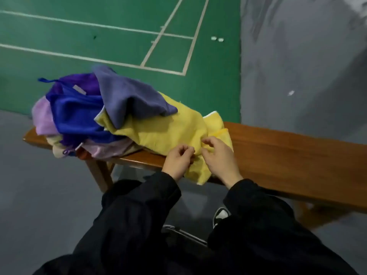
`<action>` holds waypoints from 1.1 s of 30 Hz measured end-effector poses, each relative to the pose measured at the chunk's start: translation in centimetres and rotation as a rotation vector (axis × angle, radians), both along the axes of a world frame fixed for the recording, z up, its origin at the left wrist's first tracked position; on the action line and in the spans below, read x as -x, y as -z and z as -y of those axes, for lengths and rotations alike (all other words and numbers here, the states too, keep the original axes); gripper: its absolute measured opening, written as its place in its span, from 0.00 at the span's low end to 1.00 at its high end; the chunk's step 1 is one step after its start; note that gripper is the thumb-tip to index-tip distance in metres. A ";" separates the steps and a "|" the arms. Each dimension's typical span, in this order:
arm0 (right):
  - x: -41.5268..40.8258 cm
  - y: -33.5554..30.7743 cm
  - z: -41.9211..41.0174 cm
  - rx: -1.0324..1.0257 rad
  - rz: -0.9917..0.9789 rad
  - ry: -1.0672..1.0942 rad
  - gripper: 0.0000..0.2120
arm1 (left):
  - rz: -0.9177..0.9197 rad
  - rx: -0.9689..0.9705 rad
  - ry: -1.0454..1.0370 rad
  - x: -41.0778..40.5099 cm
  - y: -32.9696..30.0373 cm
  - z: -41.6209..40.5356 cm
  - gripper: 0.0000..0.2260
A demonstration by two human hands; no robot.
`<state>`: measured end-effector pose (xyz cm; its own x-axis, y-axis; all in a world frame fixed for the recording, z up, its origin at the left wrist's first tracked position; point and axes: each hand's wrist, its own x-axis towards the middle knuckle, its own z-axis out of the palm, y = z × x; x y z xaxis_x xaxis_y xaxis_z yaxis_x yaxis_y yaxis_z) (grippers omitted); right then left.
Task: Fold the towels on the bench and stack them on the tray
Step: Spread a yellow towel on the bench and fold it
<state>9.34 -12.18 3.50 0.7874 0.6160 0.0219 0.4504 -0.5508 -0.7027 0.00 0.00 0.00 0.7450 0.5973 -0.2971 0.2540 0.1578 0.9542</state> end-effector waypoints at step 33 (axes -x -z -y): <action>-7.9 -15.1 7.0 -1.109 -0.121 0.780 0.11 | -0.461 -1.071 0.044 -2.1 -2.4 0.2 0.27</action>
